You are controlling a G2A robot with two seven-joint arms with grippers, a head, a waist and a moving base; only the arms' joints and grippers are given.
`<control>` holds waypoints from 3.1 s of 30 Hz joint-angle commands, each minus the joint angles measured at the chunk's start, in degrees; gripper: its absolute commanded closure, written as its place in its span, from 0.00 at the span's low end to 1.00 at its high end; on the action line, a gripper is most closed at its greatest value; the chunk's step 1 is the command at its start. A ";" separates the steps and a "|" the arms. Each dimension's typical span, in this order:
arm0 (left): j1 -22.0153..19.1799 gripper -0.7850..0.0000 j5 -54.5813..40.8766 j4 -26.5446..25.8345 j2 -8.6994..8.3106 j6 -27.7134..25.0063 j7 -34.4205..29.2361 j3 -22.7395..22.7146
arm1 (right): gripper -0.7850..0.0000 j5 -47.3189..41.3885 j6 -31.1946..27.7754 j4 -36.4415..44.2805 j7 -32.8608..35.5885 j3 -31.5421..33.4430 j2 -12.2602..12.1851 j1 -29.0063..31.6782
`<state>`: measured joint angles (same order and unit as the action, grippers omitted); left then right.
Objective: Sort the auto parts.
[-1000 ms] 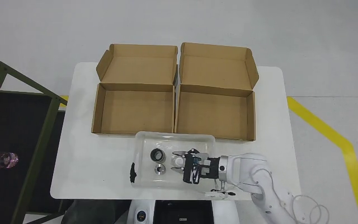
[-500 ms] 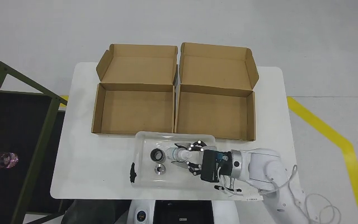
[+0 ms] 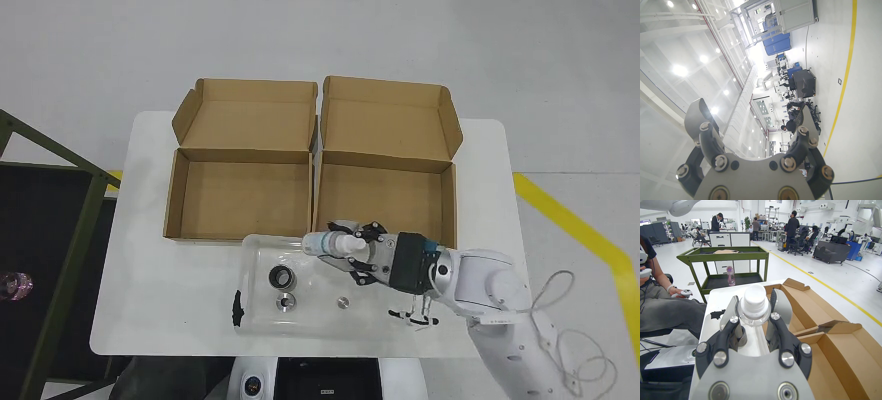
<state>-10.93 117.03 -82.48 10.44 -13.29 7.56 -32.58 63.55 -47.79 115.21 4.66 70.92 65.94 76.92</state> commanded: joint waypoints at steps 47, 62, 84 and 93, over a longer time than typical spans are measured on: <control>0.00 0.00 0.00 0.00 0.00 0.00 0.00 0.00 | 0.86 3.79 18.00 -35.60 8.33 -13.99 4.07 -25.52; 0.00 0.00 0.00 0.00 0.00 0.00 0.00 0.00 | 0.20 4.13 17.22 -36.05 7.73 -14.30 4.58 -26.44; 0.00 0.00 0.00 0.00 0.00 0.00 0.00 0.00 | 0.04 5.59 3.95 -5.94 20.96 -3.82 0.28 -12.38; 0.00 0.00 0.00 0.00 0.00 0.00 0.00 0.00 | 0.05 6.69 -1.60 1.92 29.61 -5.54 -0.98 -6.27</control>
<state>-10.93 117.03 -82.48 10.44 -13.29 7.56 -32.58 70.13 -49.04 116.55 33.35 65.61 65.07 70.13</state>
